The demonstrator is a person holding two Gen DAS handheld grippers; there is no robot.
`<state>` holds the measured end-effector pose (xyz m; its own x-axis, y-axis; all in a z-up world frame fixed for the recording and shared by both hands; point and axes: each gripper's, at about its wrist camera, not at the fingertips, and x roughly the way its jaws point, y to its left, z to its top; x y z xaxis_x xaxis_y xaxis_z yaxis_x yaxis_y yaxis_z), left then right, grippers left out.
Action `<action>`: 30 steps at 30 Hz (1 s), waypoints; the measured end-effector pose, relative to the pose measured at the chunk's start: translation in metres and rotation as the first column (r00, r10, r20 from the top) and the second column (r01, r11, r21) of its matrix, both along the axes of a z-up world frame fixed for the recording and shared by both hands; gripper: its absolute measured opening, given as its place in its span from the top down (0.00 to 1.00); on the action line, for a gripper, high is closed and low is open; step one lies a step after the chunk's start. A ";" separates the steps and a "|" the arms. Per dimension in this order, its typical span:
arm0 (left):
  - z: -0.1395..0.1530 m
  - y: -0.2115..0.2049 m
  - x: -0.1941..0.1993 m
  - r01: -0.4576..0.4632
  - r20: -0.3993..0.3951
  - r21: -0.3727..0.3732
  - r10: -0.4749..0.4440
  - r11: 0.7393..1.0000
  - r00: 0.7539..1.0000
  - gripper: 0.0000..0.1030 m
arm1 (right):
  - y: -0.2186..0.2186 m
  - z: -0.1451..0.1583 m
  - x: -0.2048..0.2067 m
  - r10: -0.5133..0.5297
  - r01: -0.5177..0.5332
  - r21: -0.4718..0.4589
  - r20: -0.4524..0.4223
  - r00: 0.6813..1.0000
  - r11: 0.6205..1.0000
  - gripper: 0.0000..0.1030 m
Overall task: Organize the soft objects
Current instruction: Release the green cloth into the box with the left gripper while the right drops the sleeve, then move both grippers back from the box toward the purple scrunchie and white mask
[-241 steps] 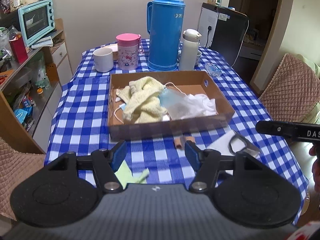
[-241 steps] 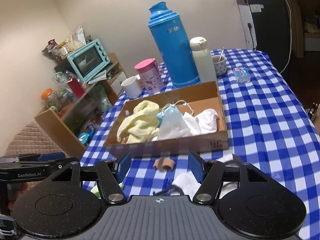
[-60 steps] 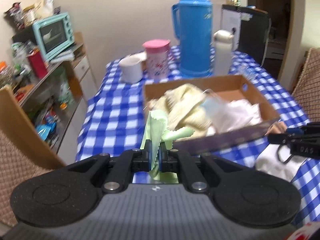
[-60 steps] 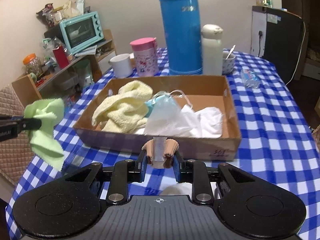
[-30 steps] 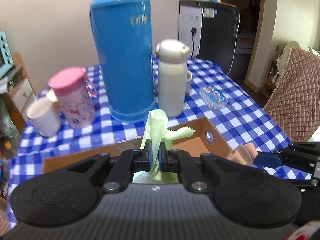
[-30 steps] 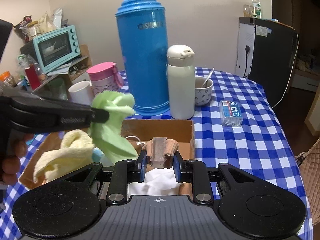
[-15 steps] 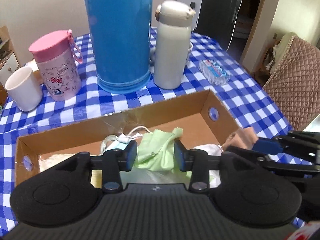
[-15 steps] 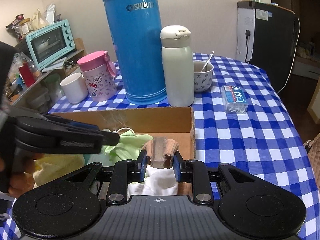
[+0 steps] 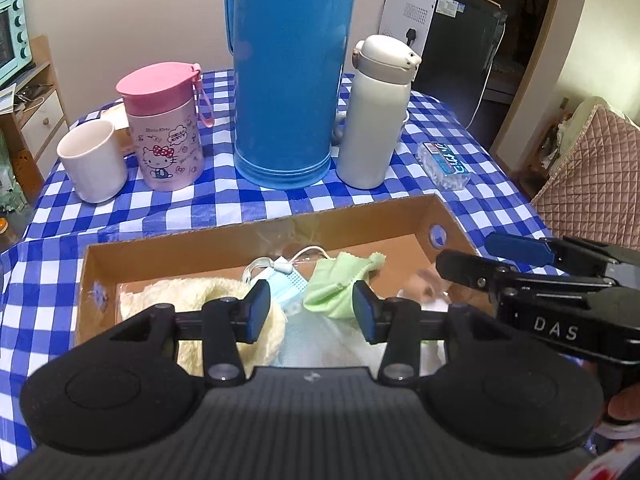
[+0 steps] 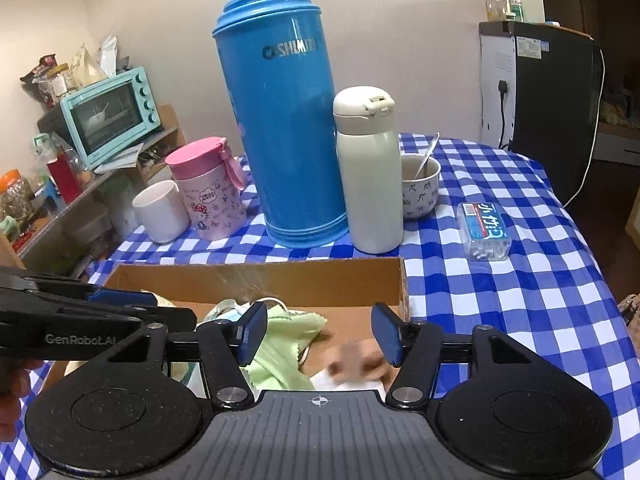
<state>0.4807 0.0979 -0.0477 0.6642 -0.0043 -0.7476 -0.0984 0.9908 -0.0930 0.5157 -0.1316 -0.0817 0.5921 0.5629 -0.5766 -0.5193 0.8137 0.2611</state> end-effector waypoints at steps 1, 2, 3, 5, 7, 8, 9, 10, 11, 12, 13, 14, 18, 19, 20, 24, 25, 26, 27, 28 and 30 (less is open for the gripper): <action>0.002 -0.001 -0.003 -0.001 0.003 0.000 0.001 1.000 1.000 0.58 | -0.001 0.001 -0.002 0.000 0.000 0.000 -0.003 1.000 1.000 0.43; 0.004 -0.002 -0.007 0.001 0.008 0.000 -0.001 1.000 1.000 0.58 | -0.003 0.002 -0.004 0.000 0.000 0.001 -0.007 1.000 1.000 0.43; 0.006 -0.003 -0.010 0.003 0.012 -0.001 -0.003 1.000 1.000 0.57 | -0.004 0.002 -0.006 -0.002 0.002 0.002 -0.012 1.000 1.000 0.43; 0.010 -0.004 -0.017 0.005 0.019 -0.005 -0.005 1.000 1.000 0.56 | -0.009 0.004 -0.012 -0.008 0.008 0.002 -0.023 1.000 1.000 0.43; 0.013 -0.006 -0.023 0.004 0.023 -0.006 -0.004 1.000 1.000 0.56 | -0.013 0.006 -0.019 -0.012 0.012 -0.001 -0.027 1.000 1.000 0.43; 0.015 -0.008 -0.026 0.004 0.027 -0.007 -0.004 1.000 1.000 0.55 | -0.016 0.008 -0.023 -0.016 0.016 -0.002 -0.026 1.000 1.000 0.42; 0.017 -0.009 -0.029 0.004 0.031 -0.010 -0.004 1.000 1.000 0.54 | -0.018 0.009 -0.027 -0.016 0.016 -0.003 -0.024 1.000 1.000 0.42; 0.019 -0.010 -0.033 0.004 0.036 -0.014 -0.004 1.000 0.999 0.54 | -0.020 0.012 -0.031 -0.018 0.018 -0.004 -0.021 1.000 1.000 0.42; 0.020 -0.011 -0.036 0.005 0.039 -0.018 -0.005 1.000 0.999 0.54 | -0.023 0.014 -0.035 -0.022 0.022 -0.003 -0.018 1.000 1.000 0.42; 0.021 -0.012 -0.039 0.006 0.039 -0.022 -0.005 1.000 0.999 0.53 | -0.026 0.016 -0.038 -0.027 0.027 0.000 -0.016 1.000 1.000 0.42; 0.023 -0.014 -0.043 0.006 0.037 -0.026 -0.005 1.000 0.999 0.53 | -0.029 0.018 -0.042 -0.033 0.033 0.004 -0.017 0.999 0.999 0.42; 0.024 -0.016 -0.046 0.006 0.036 -0.028 -0.005 1.000 0.999 0.53 | -0.032 0.021 -0.046 -0.039 0.039 0.011 -0.020 0.999 0.999 0.42; 0.028 -0.022 -0.063 0.006 0.035 -0.025 -0.005 1.000 0.999 0.53 | -0.043 0.032 -0.062 -0.053 0.054 0.024 -0.020 0.998 0.998 0.42; 0.029 -0.023 -0.067 0.003 0.033 -0.024 -0.002 1.000 0.999 0.53 | -0.046 0.036 -0.066 -0.057 0.057 0.027 -0.019 0.998 0.998 0.42; 0.031 -0.024 -0.072 0.000 0.033 -0.022 0.001 1.000 0.999 0.53 | -0.049 0.039 -0.071 -0.059 0.059 0.030 -0.018 0.998 0.998 0.42; 0.039 -0.028 -0.093 -0.005 0.037 -0.012 0.005 1.000 0.999 0.53 | -0.059 0.052 -0.087 -0.066 0.067 0.044 -0.011 0.998 0.997 0.42; 0.041 -0.029 -0.098 -0.005 0.037 -0.008 0.005 1.000 0.999 0.53 | -0.061 0.055 -0.092 -0.068 0.069 0.048 -0.008 0.998 0.996 0.42; 0.043 -0.030 -0.104 -0.005 0.037 -0.006 0.005 1.000 0.999 0.53 | -0.063 0.058 -0.097 -0.069 0.069 0.051 -0.006 0.998 0.996 0.42; 0.046 -0.031 -0.109 -0.005 0.038 -0.004 0.005 1.000 0.999 0.53 | -0.066 0.062 -0.102 -0.068 0.069 0.055 -0.006 0.998 0.996 0.42; 0.048 -0.032 -0.115 -0.005 0.039 -0.002 0.005 1.000 0.999 0.53 | -0.068 0.064 -0.106 -0.067 0.067 0.059 -0.005 0.998 0.996 0.42; 0.054 -0.034 -0.127 -0.006 0.047 -0.001 0.006 1.000 0.999 0.53 | -0.072 0.069 -0.117 -0.064 0.064 0.066 -0.006 0.998 0.996 0.42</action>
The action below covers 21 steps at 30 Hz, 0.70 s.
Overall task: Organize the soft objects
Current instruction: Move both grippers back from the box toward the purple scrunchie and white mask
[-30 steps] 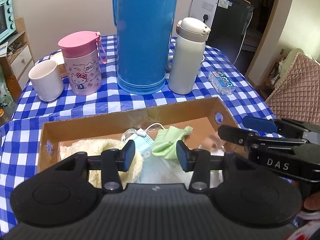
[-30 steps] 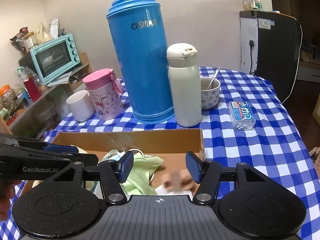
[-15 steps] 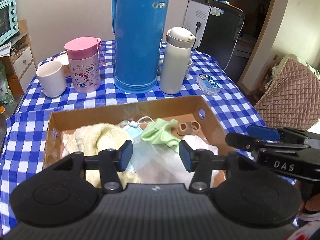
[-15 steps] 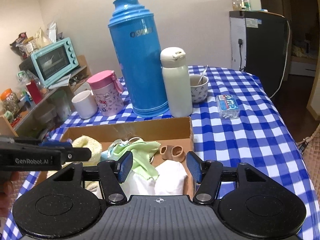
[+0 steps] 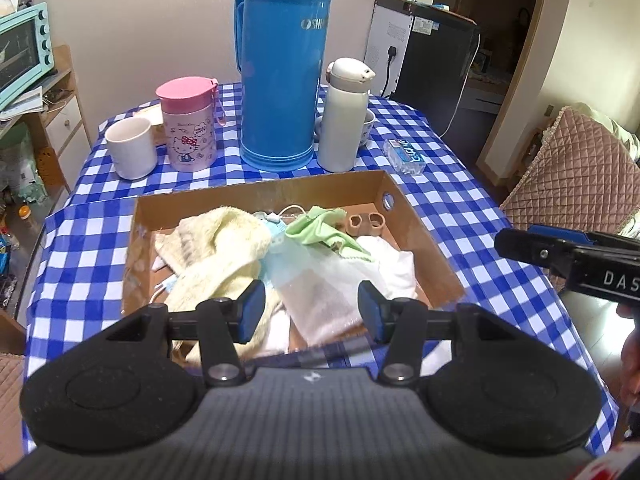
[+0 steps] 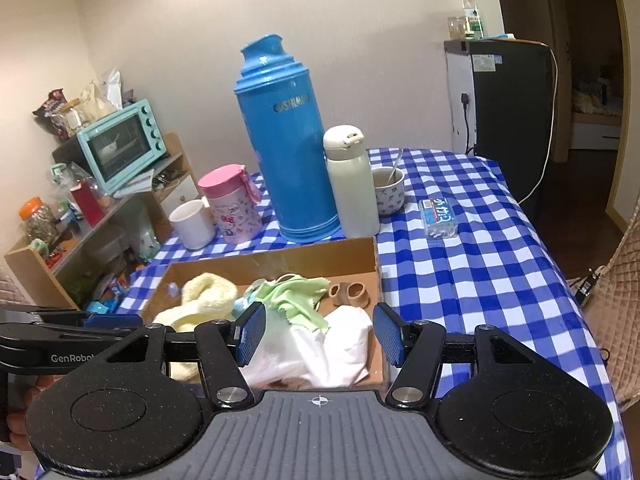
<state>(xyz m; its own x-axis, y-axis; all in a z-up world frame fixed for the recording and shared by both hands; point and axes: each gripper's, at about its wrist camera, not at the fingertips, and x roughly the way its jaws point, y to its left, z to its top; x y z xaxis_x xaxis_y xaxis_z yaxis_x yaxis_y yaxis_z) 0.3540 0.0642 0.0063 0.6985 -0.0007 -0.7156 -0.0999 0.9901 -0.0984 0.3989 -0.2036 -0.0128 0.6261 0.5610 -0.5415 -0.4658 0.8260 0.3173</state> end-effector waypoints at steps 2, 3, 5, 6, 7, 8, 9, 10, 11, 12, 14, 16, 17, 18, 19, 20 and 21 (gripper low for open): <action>0.005 -0.002 -0.010 -0.001 0.005 0.000 0.001 1.000 1.000 0.53 | -0.004 0.005 -0.011 0.005 -0.005 0.007 0.000 1.000 1.000 0.42; 0.008 -0.003 -0.017 0.000 0.008 0.000 0.000 1.000 1.000 0.53 | -0.006 0.006 -0.016 0.009 -0.009 0.010 0.001 1.000 1.000 0.42; 0.012 -0.007 -0.029 0.002 0.012 0.001 -0.003 1.000 1.000 0.53 | -0.009 0.009 -0.027 0.016 -0.016 0.013 -0.002 1.000 1.000 0.42; 0.013 -0.008 -0.034 0.005 0.013 0.001 -0.005 1.000 1.000 0.53 | -0.010 0.010 -0.033 0.020 -0.020 0.013 -0.003 1.000 1.000 0.42; 0.015 -0.010 -0.040 0.006 0.014 -0.001 -0.006 1.000 1.000 0.53 | -0.012 0.011 -0.038 0.024 -0.024 0.012 -0.003 1.000 1.000 0.42; 0.016 -0.011 -0.046 0.006 0.015 -0.002 -0.006 1.000 1.000 0.53 | -0.014 0.011 -0.045 0.029 -0.029 0.012 0.001 1.000 1.000 0.42; 0.017 -0.013 -0.052 0.010 0.017 0.000 -0.010 1.000 1.000 0.53 | -0.015 0.012 -0.050 0.031 -0.032 0.009 0.003 0.999 0.999 0.42; 0.018 -0.015 -0.058 0.014 0.018 0.004 -0.014 1.000 1.000 0.53 | -0.017 0.013 -0.056 0.034 -0.034 0.006 0.006 0.999 0.999 0.42; 0.018 -0.017 -0.065 0.016 0.017 0.008 -0.017 1.000 1.000 0.53 | -0.018 0.013 -0.061 0.036 -0.036 0.004 0.008 0.999 0.999 0.42; 0.019 -0.019 -0.069 0.017 0.015 0.010 -0.017 1.000 1.000 0.53 | -0.020 0.013 -0.066 0.036 -0.036 0.003 0.008 0.999 0.999 0.42; 0.019 -0.021 -0.080 0.014 0.011 0.011 -0.014 1.000 1.000 0.53 | -0.024 0.013 -0.076 0.040 -0.040 0.009 0.002 0.999 0.999 0.42; 0.020 -0.024 -0.091 0.013 0.011 0.013 -0.013 1.000 1.000 0.53 | -0.028 0.013 -0.086 0.039 -0.039 0.012 -0.007 0.999 0.999 0.42; 0.020 -0.025 -0.096 0.011 0.012 0.014 -0.012 1.000 1.000 0.53 | -0.031 0.012 -0.092 0.039 -0.039 0.012 -0.011 0.999 0.999 0.42; 0.020 -0.026 -0.102 0.008 0.011 0.014 -0.008 1.000 1.000 0.53 | -0.033 0.011 -0.096 0.039 -0.039 0.012 -0.017 0.999 0.999 0.42; 0.020 -0.027 -0.107 0.005 0.009 0.013 -0.005 1.000 1.000 0.53 | -0.035 0.010 -0.102 0.040 -0.039 0.011 -0.026 0.999 0.999 0.42; 0.020 -0.029 -0.113 0.002 0.007 0.013 -0.002 1.000 1.000 0.53 | -0.038 0.009 -0.107 0.041 -0.041 0.010 -0.034 0.999 0.999 0.42; 0.021 -0.030 -0.118 0.000 0.005 0.013 0.000 1.000 1.000 0.53 | -0.040 0.008 -0.112 0.045 -0.044 0.010 -0.040 0.998 0.999 0.42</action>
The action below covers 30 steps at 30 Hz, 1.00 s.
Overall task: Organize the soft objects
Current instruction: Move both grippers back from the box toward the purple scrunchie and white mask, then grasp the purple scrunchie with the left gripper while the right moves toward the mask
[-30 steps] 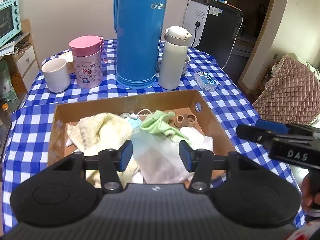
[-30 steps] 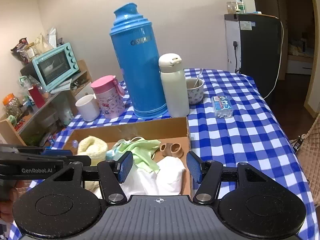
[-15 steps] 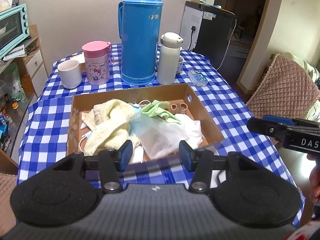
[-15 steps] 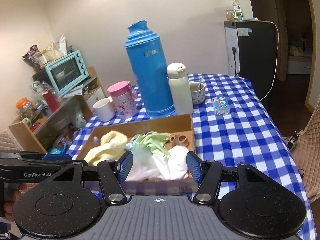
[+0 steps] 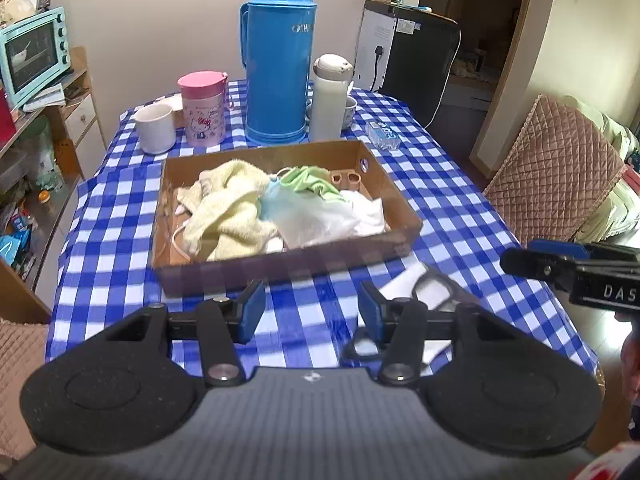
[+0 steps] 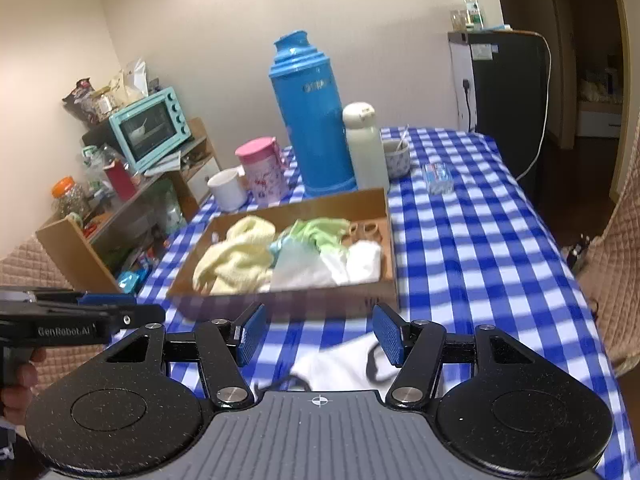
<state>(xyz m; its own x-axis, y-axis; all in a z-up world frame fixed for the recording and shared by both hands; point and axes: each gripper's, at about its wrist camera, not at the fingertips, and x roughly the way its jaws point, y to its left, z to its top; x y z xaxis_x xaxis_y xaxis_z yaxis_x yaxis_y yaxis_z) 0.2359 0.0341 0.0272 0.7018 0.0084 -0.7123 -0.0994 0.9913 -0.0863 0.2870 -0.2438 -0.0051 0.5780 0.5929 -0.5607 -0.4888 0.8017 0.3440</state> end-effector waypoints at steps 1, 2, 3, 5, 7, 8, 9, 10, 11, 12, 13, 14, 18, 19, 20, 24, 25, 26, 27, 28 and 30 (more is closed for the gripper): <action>0.000 -0.002 -0.005 -0.002 -0.002 0.000 0.002 1.000 1.000 0.53 | -0.002 -0.001 -0.004 0.001 -0.001 0.000 -0.007 1.000 1.000 0.42; 0.000 -0.003 -0.009 -0.003 -0.005 -0.001 0.003 1.000 1.000 0.53 | -0.005 -0.003 -0.008 0.003 -0.003 0.000 -0.015 1.000 1.000 0.42; -0.001 -0.005 -0.014 -0.004 -0.008 -0.001 0.004 1.000 1.000 0.53 | -0.007 -0.004 -0.012 0.007 -0.007 0.001 -0.022 1.000 1.000 0.42; -0.003 -0.010 -0.025 -0.004 -0.015 0.002 0.004 1.000 1.000 0.53 | -0.011 -0.006 -0.019 0.011 -0.011 0.002 -0.033 0.999 1.000 0.42; -0.006 -0.015 -0.034 -0.003 -0.023 0.004 0.003 1.000 1.000 0.53 | -0.017 -0.008 -0.027 0.016 -0.015 0.004 -0.039 0.999 1.000 0.42; -0.008 -0.017 -0.038 -0.004 -0.031 0.003 0.004 1.000 1.000 0.53 | -0.019 -0.009 -0.031 0.017 -0.017 0.003 -0.043 0.999 1.000 0.42; -0.010 -0.019 -0.041 -0.005 -0.037 0.001 0.005 1.000 0.999 0.53 | -0.022 -0.010 -0.034 0.019 -0.018 0.002 -0.047 0.999 1.000 0.42; -0.011 -0.020 -0.044 -0.005 -0.042 -0.003 0.005 1.000 0.999 0.53 | -0.024 -0.012 -0.037 0.021 -0.021 0.001 -0.053 0.998 1.000 0.42; -0.013 -0.022 -0.048 -0.007 -0.049 -0.005 0.006 1.000 0.999 0.53 | -0.026 -0.013 -0.039 0.022 -0.022 -0.001 -0.058 0.998 1.000 0.42; -0.015 -0.023 -0.052 -0.009 -0.055 -0.004 0.009 1.000 0.998 0.53 | -0.027 -0.015 -0.042 0.023 -0.023 -0.003 -0.064 0.998 1.000 0.42; -0.017 -0.025 -0.055 -0.011 -0.061 -0.004 0.010 1.000 0.998 0.53 | -0.029 -0.017 -0.044 0.023 -0.024 -0.005 -0.070 0.997 1.000 0.42; -0.018 -0.026 -0.059 -0.012 -0.066 -0.005 0.011 1.000 0.998 0.53 | -0.031 -0.019 -0.047 0.026 -0.026 -0.005 -0.078 0.997 1.000 0.42; -0.024 -0.032 -0.070 -0.016 -0.085 -0.011 0.015 1.000 0.996 0.53 | -0.036 -0.027 -0.057 0.035 -0.036 -0.010 -0.104 0.994 0.999 0.42; -0.026 -0.033 -0.072 -0.018 -0.091 -0.012 0.017 1.000 0.996 0.53 | -0.037 -0.029 -0.059 0.038 -0.040 -0.010 -0.112 0.993 0.999 0.42; -0.027 -0.034 -0.074 -0.019 -0.097 -0.012 0.017 1.000 0.995 0.53 | -0.037 -0.030 -0.060 0.041 -0.042 -0.009 -0.119 0.992 0.999 0.42; -0.035 -0.039 -0.080 -0.019 -0.119 -0.017 0.017 1.000 0.993 0.53 | -0.037 -0.039 -0.065 0.058 -0.061 -0.020 -0.144 0.988 0.998 0.42; -0.036 -0.041 -0.082 -0.018 -0.124 -0.019 0.016 1.000 0.992 0.53 | -0.037 -0.041 -0.065 0.062 -0.066 -0.022 -0.152 0.986 0.998 0.42; -0.038 -0.042 -0.083 -0.017 -0.130 -0.020 0.015 1.000 0.991 0.53 | -0.036 -0.044 -0.066 0.064 -0.069 -0.024 -0.160 0.985 0.997 0.42; -0.041 -0.043 -0.084 -0.016 -0.138 -0.020 0.013 1.000 0.990 0.53 | -0.036 -0.046 -0.066 0.067 -0.073 -0.027 -0.167 0.984 0.997 0.42; -0.043 -0.044 -0.084 -0.016 -0.143 -0.021 0.013 1.000 0.990 0.53 | -0.036 -0.048 -0.066 0.069 -0.075 -0.029 -0.172 0.983 0.997 0.42; -0.046 -0.045 -0.084 -0.013 -0.154 -0.025 0.009 1.000 0.988 0.53 | -0.036 -0.050 -0.067 0.074 -0.081 -0.033 -0.177 0.982 0.996 0.42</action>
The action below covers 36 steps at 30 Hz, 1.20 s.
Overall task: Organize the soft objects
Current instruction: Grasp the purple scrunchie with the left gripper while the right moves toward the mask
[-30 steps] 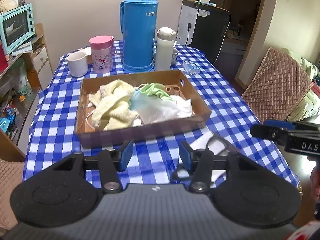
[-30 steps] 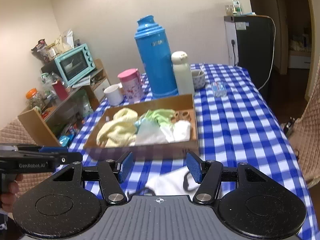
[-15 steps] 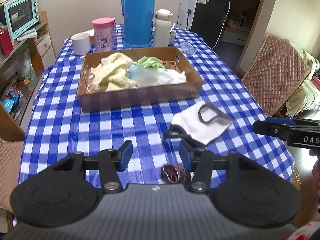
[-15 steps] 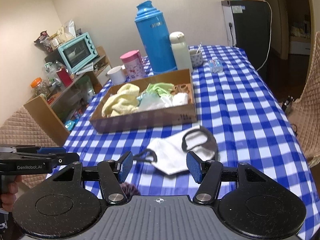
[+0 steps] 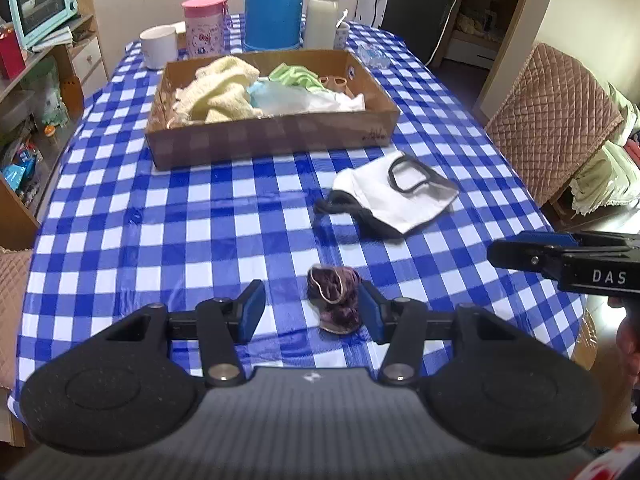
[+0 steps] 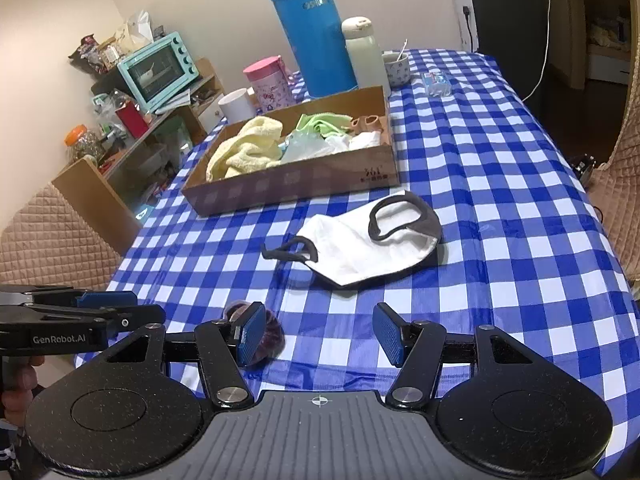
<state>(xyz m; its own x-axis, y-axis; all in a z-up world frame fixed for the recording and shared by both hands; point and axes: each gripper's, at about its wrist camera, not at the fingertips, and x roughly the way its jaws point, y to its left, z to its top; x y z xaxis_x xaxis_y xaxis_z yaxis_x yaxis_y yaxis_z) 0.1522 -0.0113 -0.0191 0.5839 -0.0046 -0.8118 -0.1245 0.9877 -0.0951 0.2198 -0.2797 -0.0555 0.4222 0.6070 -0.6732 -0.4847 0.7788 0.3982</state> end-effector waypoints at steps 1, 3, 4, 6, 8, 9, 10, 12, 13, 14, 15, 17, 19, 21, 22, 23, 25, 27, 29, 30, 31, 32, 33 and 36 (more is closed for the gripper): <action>-0.002 -0.001 0.000 0.002 -0.004 0.000 -0.002 1.000 1.000 0.53 | 0.000 -0.002 0.000 0.003 -0.003 -0.004 -0.003 1.000 1.000 0.42; -0.006 -0.003 0.001 0.005 -0.016 0.006 -0.005 1.000 1.000 0.53 | 0.002 -0.005 0.001 0.009 -0.009 -0.010 -0.011 1.000 1.000 0.42; -0.008 -0.005 0.002 0.007 -0.021 0.009 -0.007 1.000 1.000 0.53 | 0.003 -0.006 0.001 0.010 -0.011 -0.013 -0.015 1.000 1.000 0.42; -0.012 -0.007 0.004 0.013 -0.032 0.010 -0.012 1.000 0.999 0.53 | 0.004 -0.011 0.003 0.013 -0.014 -0.019 -0.027 1.000 1.000 0.42; -0.017 -0.008 0.006 0.019 -0.043 0.006 -0.019 1.000 0.999 0.53 | 0.005 -0.015 0.004 0.014 -0.015 -0.026 -0.037 0.999 1.000 0.42; -0.019 -0.010 0.008 0.024 -0.048 0.006 -0.024 1.000 0.999 0.53 | 0.006 -0.017 0.005 0.015 -0.016 -0.030 -0.043 0.999 0.999 0.42; -0.021 -0.011 0.009 0.030 -0.051 0.007 -0.030 1.000 0.998 0.53 | 0.007 -0.019 0.005 0.016 -0.018 -0.034 -0.049 0.999 0.999 0.42; -0.024 -0.014 0.013 0.046 -0.057 0.012 -0.045 0.999 0.997 0.53 | 0.007 -0.023 0.007 0.017 -0.019 -0.038 -0.061 0.998 0.999 0.42; -0.026 -0.016 0.014 0.052 -0.061 0.014 -0.051 0.999 0.997 0.53 | 0.007 -0.025 0.008 0.017 -0.019 -0.040 -0.066 0.998 0.999 0.42; -0.029 -0.017 0.017 0.058 -0.068 0.013 -0.057 0.998 0.996 0.53 | 0.008 -0.026 0.009 0.016 -0.019 -0.043 -0.071 0.997 0.999 0.42; -0.031 -0.018 0.019 0.062 -0.074 0.008 -0.061 0.998 0.995 0.53 | 0.007 -0.028 0.010 0.016 -0.019 -0.043 -0.076 0.997 0.999 0.42; -0.035 -0.019 0.023 0.068 -0.082 0.001 -0.068 0.998 0.994 0.53 | 0.008 -0.030 0.012 0.014 -0.018 -0.043 -0.086 0.996 0.999 0.42; -0.037 -0.021 0.027 0.079 -0.080 0.006 -0.078 0.997 0.994 0.53 | 0.008 -0.032 0.013 0.009 -0.014 -0.044 -0.094 0.996 0.999 0.42; -0.040 -0.024 0.030 0.098 -0.074 0.016 -0.097 0.995 0.993 0.53 | 0.007 -0.034 0.016 0.004 -0.009 -0.045 -0.104 0.995 0.999 0.42; -0.041 -0.026 0.032 0.113 -0.068 0.026 -0.111 0.993 0.991 0.53 | 0.007 -0.034 0.017 0.000 -0.005 -0.046 -0.107 0.994 0.999 0.42; -0.042 -0.028 0.034 0.130 -0.061 0.039 -0.127 0.991 0.990 0.53 | 0.007 -0.035 0.018 -0.004 -0.002 -0.047 -0.110 0.994 0.999 0.42; -0.044 -0.032 0.037 0.162 -0.051 0.070 -0.159 0.984 0.986 0.51 | 0.006 -0.037 0.020 -0.011 0.005 -0.050 -0.115 0.993 0.999 0.42; -0.048 -0.036 0.040 0.195 -0.045 0.104 -0.191 0.975 0.981 0.51 | 0.006 -0.039 0.022 -0.016 0.009 -0.054 -0.119 0.993 0.999 0.42; -0.051 -0.039 0.044 0.228 -0.041 0.135 -0.224 0.964 0.974 0.51 | 0.006 -0.040 0.024 -0.021 0.014 -0.058 -0.125 0.992 0.998 0.42; -0.053 -0.041 0.045 0.241 -0.041 0.146 -0.238 0.959 0.970 0.51 | 0.006 -0.041 0.025 -0.024 0.016 -0.060 -0.128 0.991 0.998 0.42; -0.055 -0.042 0.047 0.253 -0.042 0.154 -0.250 0.955 0.967 0.50 | 0.005 -0.043 0.026 -0.027 0.019 -0.060 -0.132 0.991 0.998 0.42; -0.057 -0.043 0.049 0.266 -0.045 0.160 -0.262 0.950 0.964 0.50 | 0.006 -0.043 0.027 -0.029 0.021 -0.061 -0.136 0.990 0.998 0.42; -0.059 -0.044 0.051 0.276 -0.047 0.165 -0.272 0.947 0.961 0.50 | 0.005 -0.044 0.027 -0.032 0.023 -0.061 -0.139 0.990 0.998 0.42; -0.067 -0.048 0.055 0.310 -0.060 0.170 -0.304 0.935 0.951 0.50 | 0.005 -0.046 0.030 -0.037 0.028 -0.063 -0.147 0.988 0.998 0.42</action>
